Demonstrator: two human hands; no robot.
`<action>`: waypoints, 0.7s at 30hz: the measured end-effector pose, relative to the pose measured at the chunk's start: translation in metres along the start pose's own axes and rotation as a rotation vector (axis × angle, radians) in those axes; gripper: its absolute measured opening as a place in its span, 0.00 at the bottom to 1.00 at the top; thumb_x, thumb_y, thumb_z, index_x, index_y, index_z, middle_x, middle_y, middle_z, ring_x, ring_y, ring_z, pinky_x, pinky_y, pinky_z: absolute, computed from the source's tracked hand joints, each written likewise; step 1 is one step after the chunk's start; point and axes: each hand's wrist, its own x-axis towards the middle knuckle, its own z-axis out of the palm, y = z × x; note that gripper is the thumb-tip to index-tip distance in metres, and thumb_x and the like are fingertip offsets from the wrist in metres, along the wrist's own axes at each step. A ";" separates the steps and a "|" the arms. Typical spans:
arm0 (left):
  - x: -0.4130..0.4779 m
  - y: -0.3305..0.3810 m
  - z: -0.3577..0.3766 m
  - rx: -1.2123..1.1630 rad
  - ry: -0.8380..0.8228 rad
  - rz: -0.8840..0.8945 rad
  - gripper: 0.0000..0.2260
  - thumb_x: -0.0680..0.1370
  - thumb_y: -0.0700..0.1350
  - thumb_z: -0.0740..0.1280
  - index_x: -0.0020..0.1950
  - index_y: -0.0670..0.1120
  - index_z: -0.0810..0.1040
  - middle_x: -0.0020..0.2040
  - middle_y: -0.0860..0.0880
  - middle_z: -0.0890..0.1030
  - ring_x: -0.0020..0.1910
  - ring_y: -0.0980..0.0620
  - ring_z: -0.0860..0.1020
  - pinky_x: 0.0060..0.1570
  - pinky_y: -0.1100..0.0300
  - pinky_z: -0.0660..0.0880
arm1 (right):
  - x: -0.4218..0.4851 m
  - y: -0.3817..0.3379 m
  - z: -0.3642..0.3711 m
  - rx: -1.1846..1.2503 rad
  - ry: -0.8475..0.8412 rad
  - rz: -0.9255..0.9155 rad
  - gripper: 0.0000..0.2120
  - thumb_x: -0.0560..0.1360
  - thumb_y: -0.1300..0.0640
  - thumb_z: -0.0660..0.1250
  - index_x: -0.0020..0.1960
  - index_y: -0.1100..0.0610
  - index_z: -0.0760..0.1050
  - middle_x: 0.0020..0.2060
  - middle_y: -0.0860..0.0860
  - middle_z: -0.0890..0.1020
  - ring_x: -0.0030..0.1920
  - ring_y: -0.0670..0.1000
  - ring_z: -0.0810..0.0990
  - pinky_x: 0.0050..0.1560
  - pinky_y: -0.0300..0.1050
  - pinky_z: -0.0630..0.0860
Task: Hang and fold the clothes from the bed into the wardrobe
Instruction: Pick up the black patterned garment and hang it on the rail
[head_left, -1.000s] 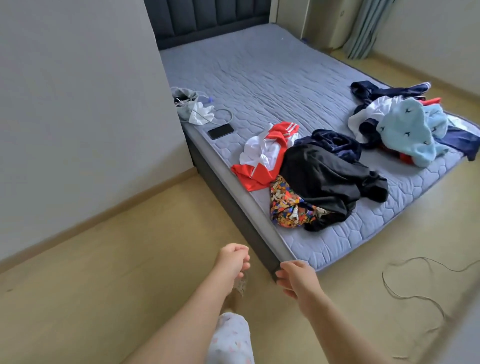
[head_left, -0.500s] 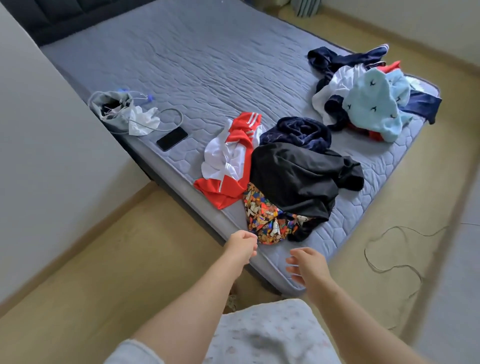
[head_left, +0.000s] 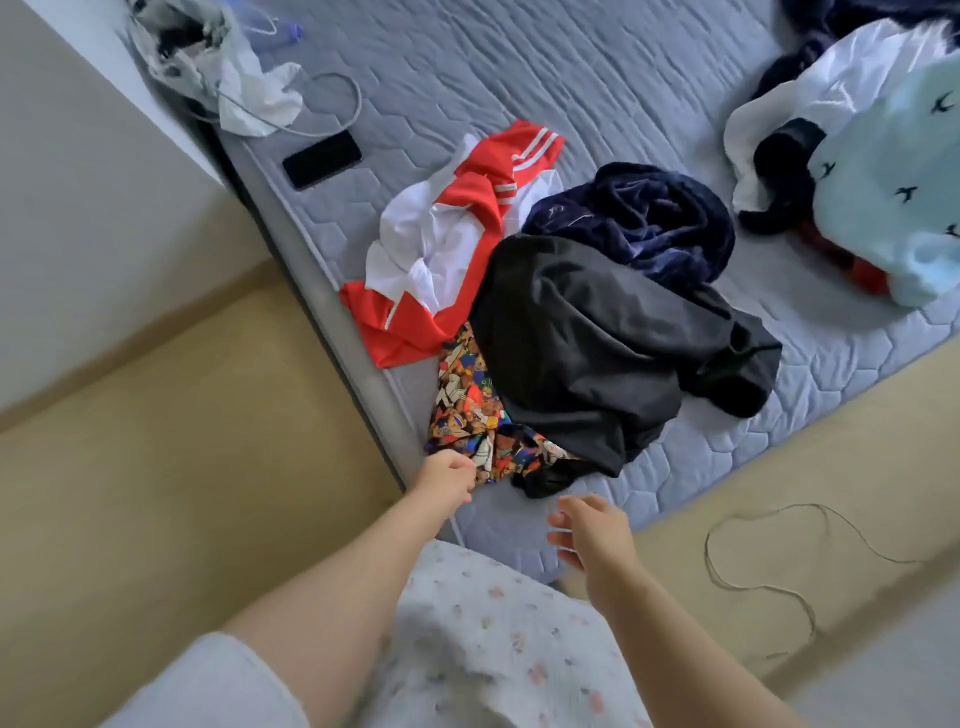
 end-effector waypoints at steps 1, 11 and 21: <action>0.006 0.000 0.012 -0.015 0.010 -0.029 0.07 0.79 0.41 0.57 0.46 0.46 0.74 0.37 0.49 0.74 0.33 0.54 0.73 0.30 0.63 0.66 | 0.012 -0.003 -0.008 -0.042 -0.008 0.009 0.06 0.78 0.61 0.59 0.43 0.57 0.72 0.37 0.54 0.77 0.35 0.51 0.75 0.35 0.42 0.70; 0.074 -0.004 0.095 -0.513 0.203 -0.400 0.15 0.79 0.39 0.59 0.65 0.40 0.71 0.47 0.44 0.77 0.41 0.48 0.74 0.41 0.55 0.73 | 0.099 -0.007 -0.047 -0.167 -0.097 0.108 0.06 0.79 0.59 0.59 0.51 0.59 0.73 0.38 0.52 0.78 0.37 0.50 0.76 0.38 0.41 0.74; 0.117 -0.005 0.107 -1.062 0.141 -0.555 0.23 0.76 0.50 0.67 0.69 0.47 0.66 0.71 0.46 0.67 0.66 0.49 0.68 0.64 0.52 0.65 | 0.130 -0.004 -0.034 -0.057 -0.133 0.225 0.08 0.77 0.61 0.60 0.40 0.56 0.72 0.33 0.51 0.77 0.34 0.49 0.77 0.38 0.41 0.73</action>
